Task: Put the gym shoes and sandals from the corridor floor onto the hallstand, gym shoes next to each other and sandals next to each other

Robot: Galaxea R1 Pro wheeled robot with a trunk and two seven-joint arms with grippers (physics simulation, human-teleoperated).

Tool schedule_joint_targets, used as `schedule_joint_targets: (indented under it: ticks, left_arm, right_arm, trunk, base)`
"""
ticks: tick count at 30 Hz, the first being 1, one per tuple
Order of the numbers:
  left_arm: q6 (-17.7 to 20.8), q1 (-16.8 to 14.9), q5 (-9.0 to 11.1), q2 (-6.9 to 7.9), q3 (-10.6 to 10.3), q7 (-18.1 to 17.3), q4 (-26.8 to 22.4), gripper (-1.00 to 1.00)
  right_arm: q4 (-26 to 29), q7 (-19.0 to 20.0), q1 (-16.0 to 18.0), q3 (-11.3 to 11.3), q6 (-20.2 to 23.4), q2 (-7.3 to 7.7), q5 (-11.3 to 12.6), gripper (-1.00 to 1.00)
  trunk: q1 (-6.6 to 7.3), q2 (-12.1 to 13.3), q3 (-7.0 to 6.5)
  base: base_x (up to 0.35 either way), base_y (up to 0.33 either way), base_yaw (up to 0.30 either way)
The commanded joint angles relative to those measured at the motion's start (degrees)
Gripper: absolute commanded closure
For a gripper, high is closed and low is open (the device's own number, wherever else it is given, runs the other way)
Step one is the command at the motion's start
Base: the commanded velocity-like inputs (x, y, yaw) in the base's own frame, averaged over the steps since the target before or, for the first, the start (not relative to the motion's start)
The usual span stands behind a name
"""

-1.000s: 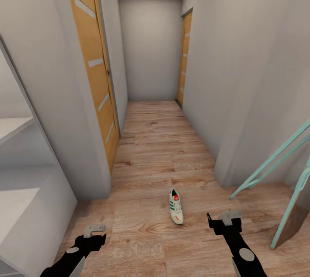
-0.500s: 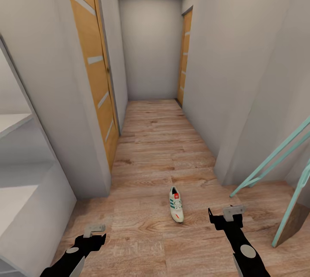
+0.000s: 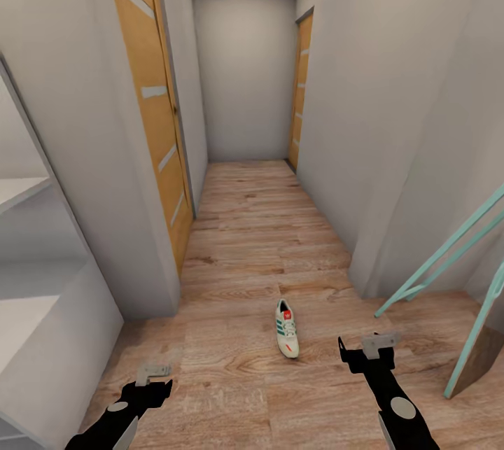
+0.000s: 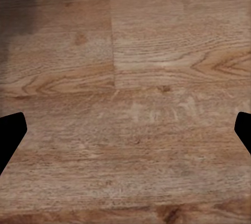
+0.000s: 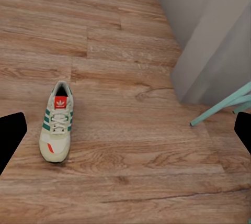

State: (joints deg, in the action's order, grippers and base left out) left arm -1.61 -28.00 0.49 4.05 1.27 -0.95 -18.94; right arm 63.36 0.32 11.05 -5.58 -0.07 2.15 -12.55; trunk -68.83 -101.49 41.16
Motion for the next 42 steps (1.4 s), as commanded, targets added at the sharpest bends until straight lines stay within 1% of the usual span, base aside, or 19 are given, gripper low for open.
schedule_joint_targets:
  ticks: [1, 25, 31, 42]
  left_arm:
    - [-0.17, -0.03, 0.07, -0.01, 0.13, -0.10, 0.04, -1.00]
    - [-0.24, -0.03, 0.06, -0.01, 0.14, -0.10, 0.04, -1.00]
    - [-0.24, -0.03, 0.05, -0.01, 0.14, -0.10, 0.04, -1.00]
    - [-0.24, -0.20, 0.06, 0.00, 0.14, -0.10, 0.04, -1.00]
  right_arm:
    - [0.03, 0.03, 0.02, -0.09, -0.01, 0.00, -0.58, -1.00]
    - [0.10, 0.03, 0.02, -0.22, -0.01, -0.03, -0.64, -1.00]
    - [0.10, 0.03, 0.02, -0.24, -0.02, -0.03, -0.64, -1.00]
    - [0.10, 0.03, 0.02, -0.22, -0.02, -0.04, -0.64, -1.00]
  trunk:
    - [-0.22, -0.44, 0.23]
    - [-5.49, -10.06, 4.55]
    - [-6.81, -12.47, 5.74]
    - [-9.22, -16.88, 8.06]
  base:
    - [0.000, 0.000, 0.000]
    - [0.000, 0.000, 0.006]
    - [0.000, 0.000, 0.158]
    - [0.000, 0.000, 0.235]
